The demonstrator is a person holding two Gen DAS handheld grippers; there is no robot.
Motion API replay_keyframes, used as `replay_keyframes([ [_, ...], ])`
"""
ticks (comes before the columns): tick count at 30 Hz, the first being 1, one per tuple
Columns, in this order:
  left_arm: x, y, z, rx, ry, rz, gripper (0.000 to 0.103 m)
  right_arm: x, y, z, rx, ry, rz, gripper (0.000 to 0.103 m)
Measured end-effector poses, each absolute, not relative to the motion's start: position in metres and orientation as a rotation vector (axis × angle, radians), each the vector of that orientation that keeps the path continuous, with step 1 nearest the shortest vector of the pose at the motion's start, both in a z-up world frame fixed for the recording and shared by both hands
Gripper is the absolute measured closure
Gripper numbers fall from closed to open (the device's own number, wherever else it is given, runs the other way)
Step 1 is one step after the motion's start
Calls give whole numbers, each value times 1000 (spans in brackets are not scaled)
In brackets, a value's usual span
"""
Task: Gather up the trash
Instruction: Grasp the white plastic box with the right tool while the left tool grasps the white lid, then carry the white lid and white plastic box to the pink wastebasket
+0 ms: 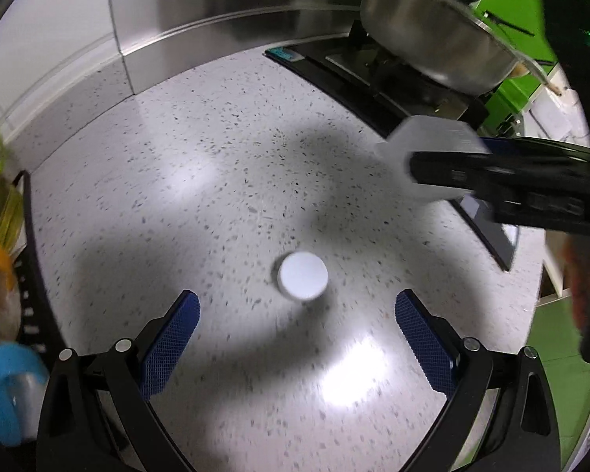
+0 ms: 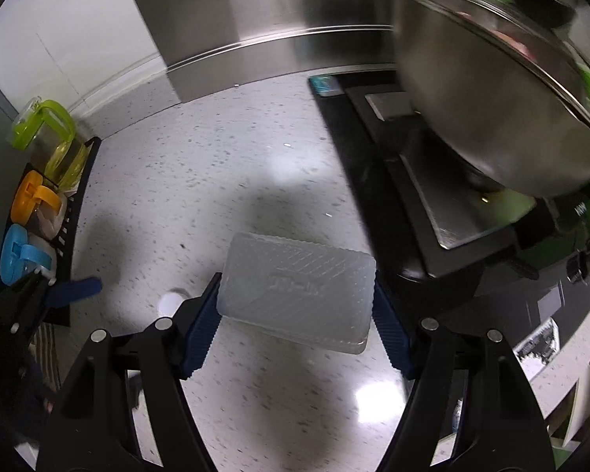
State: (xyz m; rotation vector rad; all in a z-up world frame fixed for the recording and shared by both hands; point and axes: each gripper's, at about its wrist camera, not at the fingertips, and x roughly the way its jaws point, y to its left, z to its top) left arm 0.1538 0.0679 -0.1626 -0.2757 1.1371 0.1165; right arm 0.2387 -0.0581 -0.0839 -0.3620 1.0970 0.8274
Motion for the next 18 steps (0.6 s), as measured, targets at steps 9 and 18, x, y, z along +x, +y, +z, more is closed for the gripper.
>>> replay_keyframes([
  [9, 169, 65, -184, -237, 1168, 148, 47, 249, -89, -82, -330, 1101, 806, 32],
  [18, 170, 62, -177, -223, 1163, 146, 71, 241, -98, -74, -304, 1084, 823, 32],
])
